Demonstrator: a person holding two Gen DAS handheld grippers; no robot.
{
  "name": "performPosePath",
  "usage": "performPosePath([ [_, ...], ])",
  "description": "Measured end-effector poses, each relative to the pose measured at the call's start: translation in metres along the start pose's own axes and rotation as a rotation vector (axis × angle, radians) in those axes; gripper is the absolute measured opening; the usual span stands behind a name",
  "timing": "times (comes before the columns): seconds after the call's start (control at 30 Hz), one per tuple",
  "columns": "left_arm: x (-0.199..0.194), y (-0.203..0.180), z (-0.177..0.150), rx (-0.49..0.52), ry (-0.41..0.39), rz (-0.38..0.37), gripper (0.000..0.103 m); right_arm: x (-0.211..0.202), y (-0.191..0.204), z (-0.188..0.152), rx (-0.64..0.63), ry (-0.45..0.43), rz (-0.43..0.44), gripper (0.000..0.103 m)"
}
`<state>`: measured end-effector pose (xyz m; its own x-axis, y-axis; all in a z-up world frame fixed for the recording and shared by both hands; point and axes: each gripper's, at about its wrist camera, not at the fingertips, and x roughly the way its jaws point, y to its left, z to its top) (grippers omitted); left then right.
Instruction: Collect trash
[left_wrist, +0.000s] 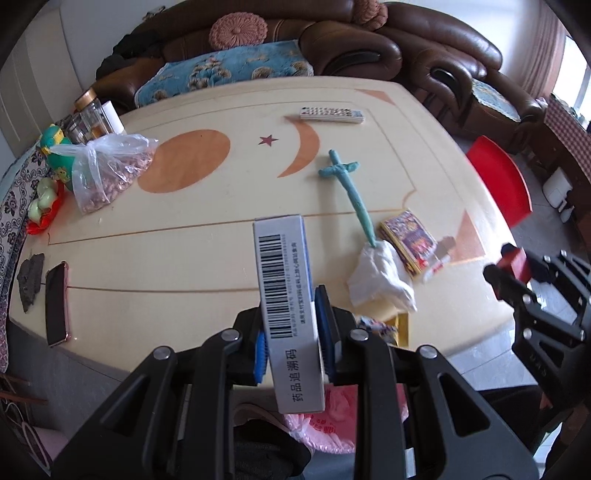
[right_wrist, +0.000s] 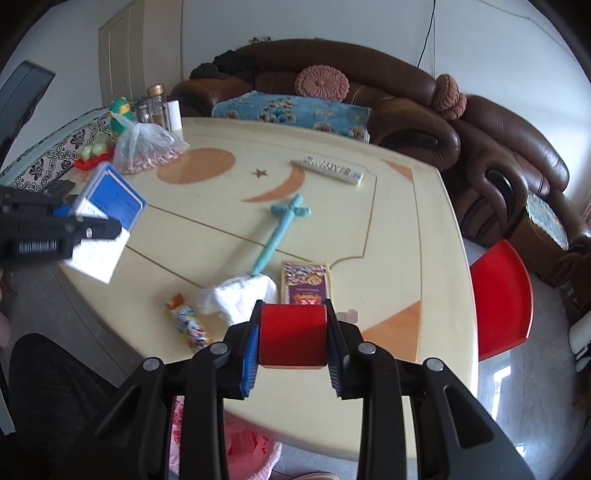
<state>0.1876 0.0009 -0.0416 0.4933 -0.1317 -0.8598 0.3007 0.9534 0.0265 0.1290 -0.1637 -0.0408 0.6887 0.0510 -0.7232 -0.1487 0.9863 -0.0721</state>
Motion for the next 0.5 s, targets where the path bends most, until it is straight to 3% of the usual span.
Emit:
performPosePath([
  [0.5, -0.071, -0.011, -0.063, 0.057, -0.089, -0.001, 0.023, -0.084, 0.046, -0.012, -0.052, -0.082, 0.017, 0.03],
])
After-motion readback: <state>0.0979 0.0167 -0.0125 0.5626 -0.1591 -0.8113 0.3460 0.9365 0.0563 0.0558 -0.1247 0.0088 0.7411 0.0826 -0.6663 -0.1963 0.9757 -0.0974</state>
